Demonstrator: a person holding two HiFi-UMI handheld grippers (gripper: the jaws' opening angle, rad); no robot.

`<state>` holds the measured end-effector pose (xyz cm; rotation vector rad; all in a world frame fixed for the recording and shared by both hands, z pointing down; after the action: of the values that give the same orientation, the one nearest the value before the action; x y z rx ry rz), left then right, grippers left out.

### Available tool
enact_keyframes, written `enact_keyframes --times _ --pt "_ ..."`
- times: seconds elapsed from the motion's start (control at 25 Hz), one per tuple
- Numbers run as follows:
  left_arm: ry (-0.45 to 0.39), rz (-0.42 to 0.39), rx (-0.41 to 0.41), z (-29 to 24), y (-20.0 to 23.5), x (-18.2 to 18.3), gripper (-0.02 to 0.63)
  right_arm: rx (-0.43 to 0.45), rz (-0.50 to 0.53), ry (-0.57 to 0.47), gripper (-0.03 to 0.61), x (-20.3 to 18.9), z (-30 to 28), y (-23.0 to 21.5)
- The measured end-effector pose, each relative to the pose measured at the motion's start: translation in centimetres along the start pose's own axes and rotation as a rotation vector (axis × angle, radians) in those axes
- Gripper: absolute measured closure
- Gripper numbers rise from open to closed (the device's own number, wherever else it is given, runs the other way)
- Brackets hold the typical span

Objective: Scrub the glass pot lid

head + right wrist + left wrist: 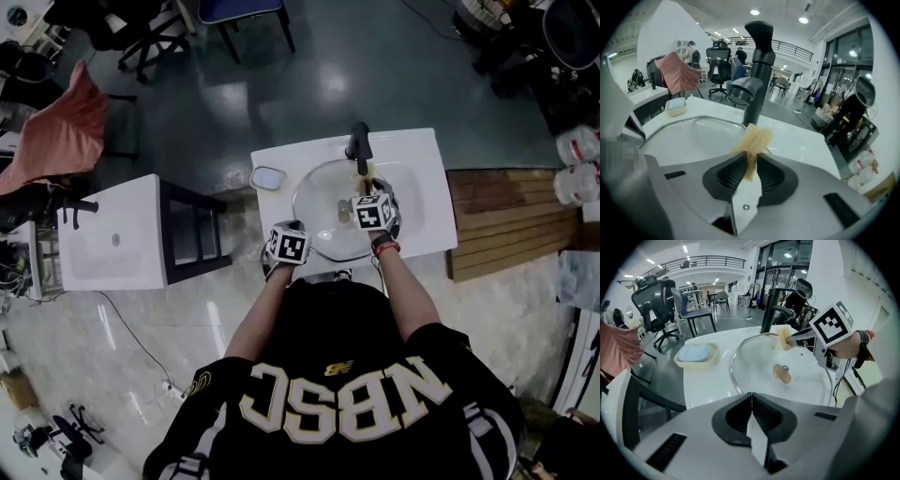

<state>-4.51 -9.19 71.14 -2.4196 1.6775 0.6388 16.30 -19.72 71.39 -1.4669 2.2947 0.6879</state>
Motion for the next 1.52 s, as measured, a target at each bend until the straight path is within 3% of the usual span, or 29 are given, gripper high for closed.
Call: enact_keyframes --times 0.24,0.52,0.72,0.96,1.04,1.2,1.4,1.52 --pt "0.013 -0.001 -0.003 0.1 -0.2 -0.2 0.595 -0.072 0.131 0.08 0.512 -2.3 1.4 -2.0" --pt "0.001 -0.018 -0.003 0.1 -0.3 -0.1 0.595 -0.006 0.163 0.201 0.511 -5.1 3.7 -2.4" --pt "0.002 -0.019 0.003 0.4 0.0 -0.1 0.595 0.122 0.194 0.311 0.511 -7.4 5.3 -1.1" --pt "0.001 -0.001 -0.01 0.4 0.2 -0.3 0.595 0.434 0.199 0.396 0.514 -9.7 8.0 3.8" --pt "-0.005 0.01 -0.016 0.3 0.3 -0.2 0.595 0.492 0.218 0.406 0.515 -10.2 8.6 5.3" --pt "-0.019 0.026 -0.029 0.2 0.6 -0.2 0.595 0.532 0.275 0.411 0.517 -10.9 9.5 8.2" --pt "-0.018 0.043 -0.052 0.3 0.8 -0.5 0.595 0.442 0.403 0.38 0.52 -10.7 9.2 9.9" --pt "-0.021 0.04 -0.054 0.3 0.7 -0.4 0.595 0.541 0.348 0.338 0.52 -9.9 9.4 12.7"
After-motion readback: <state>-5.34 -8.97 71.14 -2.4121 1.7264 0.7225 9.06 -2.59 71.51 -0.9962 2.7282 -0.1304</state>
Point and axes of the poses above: the fingertips, and each gripper's own axes: z backward along the fingers, y to its left, x out of its top, the point moved 2 cm from there along z, backward along the fingers, and after that the axes turned 9 degrees about y, right-handed, at the moved point
